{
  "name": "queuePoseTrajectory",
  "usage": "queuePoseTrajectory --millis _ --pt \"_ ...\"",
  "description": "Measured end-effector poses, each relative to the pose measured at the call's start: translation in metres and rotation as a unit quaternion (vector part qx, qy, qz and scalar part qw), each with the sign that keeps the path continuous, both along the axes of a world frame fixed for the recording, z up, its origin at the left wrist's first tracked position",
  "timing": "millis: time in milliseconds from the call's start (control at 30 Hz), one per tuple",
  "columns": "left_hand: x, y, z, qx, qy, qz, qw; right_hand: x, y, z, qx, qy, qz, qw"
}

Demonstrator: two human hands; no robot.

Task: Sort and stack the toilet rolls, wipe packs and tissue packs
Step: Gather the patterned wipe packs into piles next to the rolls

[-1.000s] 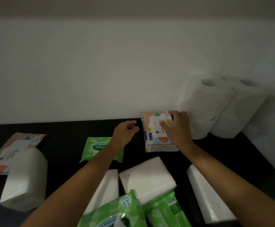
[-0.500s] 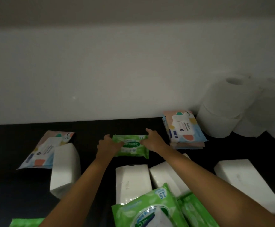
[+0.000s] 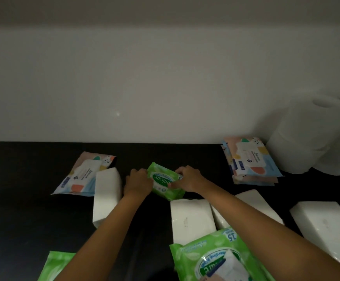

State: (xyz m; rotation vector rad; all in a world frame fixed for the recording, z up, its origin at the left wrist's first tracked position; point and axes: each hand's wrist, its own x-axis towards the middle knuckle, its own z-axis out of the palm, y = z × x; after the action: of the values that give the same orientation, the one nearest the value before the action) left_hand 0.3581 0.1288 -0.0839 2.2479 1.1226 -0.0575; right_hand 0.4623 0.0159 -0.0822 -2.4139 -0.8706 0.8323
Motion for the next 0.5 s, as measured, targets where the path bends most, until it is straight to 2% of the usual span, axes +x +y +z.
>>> queuePoseTrajectory --millis 267,500 --pt "-0.028 0.026 0.002 0.008 0.052 -0.006 0.999 -0.025 0.026 0.007 -0.024 -0.03 0.053 0.998" --pt "-0.054 0.049 0.004 0.011 0.094 -0.002 0.996 -0.059 0.047 0.016 -0.064 -0.013 0.099 0.993"
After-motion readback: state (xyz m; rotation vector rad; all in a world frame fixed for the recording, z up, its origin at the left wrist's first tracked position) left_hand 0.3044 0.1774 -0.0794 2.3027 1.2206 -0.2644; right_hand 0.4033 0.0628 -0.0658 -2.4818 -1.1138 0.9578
